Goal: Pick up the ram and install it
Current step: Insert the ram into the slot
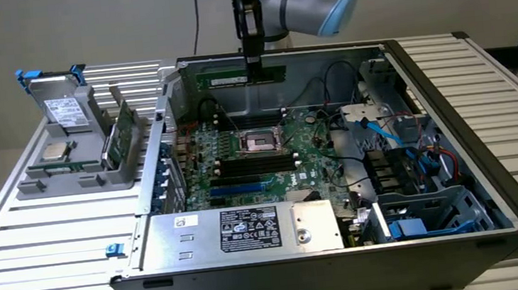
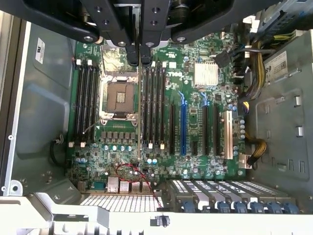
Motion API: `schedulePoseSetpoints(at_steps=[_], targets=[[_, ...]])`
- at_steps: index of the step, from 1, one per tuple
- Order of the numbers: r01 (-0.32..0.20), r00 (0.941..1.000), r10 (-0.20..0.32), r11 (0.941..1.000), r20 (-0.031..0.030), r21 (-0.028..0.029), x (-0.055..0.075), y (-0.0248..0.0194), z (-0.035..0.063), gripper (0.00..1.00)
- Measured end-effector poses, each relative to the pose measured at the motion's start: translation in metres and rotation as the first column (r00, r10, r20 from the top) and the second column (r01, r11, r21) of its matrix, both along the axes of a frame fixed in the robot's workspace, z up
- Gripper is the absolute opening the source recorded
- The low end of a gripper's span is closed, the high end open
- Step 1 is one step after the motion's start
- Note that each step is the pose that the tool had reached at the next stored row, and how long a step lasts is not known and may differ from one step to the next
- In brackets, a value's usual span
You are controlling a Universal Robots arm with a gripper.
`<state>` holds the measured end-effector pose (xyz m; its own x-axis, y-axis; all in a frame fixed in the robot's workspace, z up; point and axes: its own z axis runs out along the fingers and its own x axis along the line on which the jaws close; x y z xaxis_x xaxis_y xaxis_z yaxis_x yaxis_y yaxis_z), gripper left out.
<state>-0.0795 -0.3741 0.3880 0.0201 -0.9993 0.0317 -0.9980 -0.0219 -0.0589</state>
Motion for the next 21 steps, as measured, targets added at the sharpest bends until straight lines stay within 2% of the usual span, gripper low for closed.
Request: schedulePoseSetpoints(at_steps=[4, 8, 10, 17, 21], targets=[[0.0, 1.0, 0.0, 1.0, 0.0005, -0.004, 0.0, 0.0, -0.0059, 0.13], [0.0, 1.0, 0.0, 0.9998, 0.002, -0.0177, 0.0, 0.0, -0.0095, 0.13], [0.0, 1.0, 0.0, 0.9998, 0.0036, -0.021, 0.0, 0.0, -0.0117, 0.13], [0.002, 1.0, -0.001, 0.9998, 0.0089, -0.0214, 0.004, -0.0003, -0.0229, 0.13], [0.005, 0.9999, -0.005, 0.9998, 0.0139, -0.0215, 0.004, -0.0025, -0.0289, 0.13]])
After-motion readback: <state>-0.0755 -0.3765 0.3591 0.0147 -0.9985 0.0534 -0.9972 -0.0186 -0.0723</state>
